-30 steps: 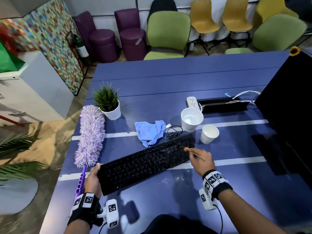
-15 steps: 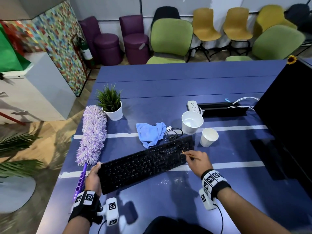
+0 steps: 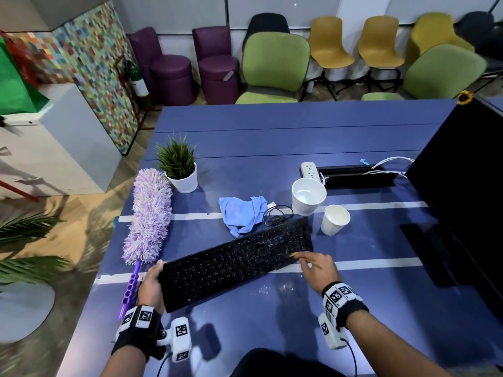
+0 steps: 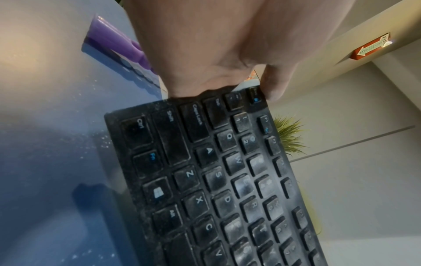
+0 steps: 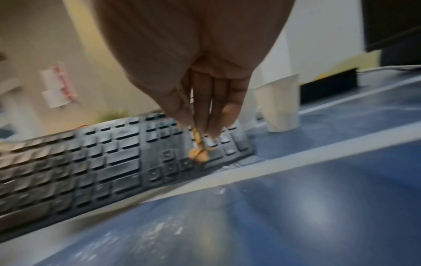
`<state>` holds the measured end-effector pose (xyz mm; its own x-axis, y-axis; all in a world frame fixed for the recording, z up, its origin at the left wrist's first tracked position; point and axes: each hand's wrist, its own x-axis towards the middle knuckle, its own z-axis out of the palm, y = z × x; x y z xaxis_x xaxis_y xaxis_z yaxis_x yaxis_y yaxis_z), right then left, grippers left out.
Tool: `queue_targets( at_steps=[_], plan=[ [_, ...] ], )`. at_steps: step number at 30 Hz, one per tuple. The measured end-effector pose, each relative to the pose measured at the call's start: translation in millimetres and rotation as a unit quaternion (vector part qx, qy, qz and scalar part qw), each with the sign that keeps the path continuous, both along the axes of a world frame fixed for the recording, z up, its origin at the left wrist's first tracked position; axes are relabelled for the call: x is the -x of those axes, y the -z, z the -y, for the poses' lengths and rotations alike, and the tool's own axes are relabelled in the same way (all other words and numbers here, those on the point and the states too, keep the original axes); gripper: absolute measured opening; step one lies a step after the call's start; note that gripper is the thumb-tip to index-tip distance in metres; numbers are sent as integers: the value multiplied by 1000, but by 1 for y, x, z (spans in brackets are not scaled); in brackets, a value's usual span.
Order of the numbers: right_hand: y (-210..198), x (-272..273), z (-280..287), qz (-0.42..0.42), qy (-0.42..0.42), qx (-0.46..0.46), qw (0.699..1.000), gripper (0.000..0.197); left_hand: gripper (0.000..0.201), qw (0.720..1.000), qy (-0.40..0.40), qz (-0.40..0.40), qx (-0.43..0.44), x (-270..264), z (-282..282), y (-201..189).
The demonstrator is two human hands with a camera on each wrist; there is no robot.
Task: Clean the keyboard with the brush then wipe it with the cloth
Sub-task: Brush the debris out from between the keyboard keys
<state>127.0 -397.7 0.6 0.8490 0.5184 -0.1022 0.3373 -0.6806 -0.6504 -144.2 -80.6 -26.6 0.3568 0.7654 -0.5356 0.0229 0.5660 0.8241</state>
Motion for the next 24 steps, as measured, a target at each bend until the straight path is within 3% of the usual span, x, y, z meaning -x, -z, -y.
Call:
queue_targets(
  at_steps=[3, 7, 11, 15, 19, 22, 24],
  plan=[
    [1, -6, 6, 7, 46, -16, 999, 21, 65, 1000, -9, 2, -1, 0, -1, 4],
    [10, 2, 7, -10, -24, -18, 1000, 19, 48, 1000, -16, -10, -10, -4, 6, -4],
    [10, -4, 12, -12, 109, -62, 992, 19, 45, 1000, -27, -4, -8, -4, 8, 0],
    [18, 14, 3, -35, -13, -38, 999, 20, 22, 1000, -14, -2, -6, -5, 8, 0],
    [14, 14, 1, -30, 85, -86, 992, 21, 21, 999, -27, 19, 1, -6, 7, 2],
    [14, 15, 2, -30, 23, -71, 997, 23, 28, 1000, -23, 17, 1, -5, 6, 4],
    [12, 11, 1, 10, 53, -96, 994, 22, 32, 1000, -19, 11, -6, -6, 6, 5]
  ],
)
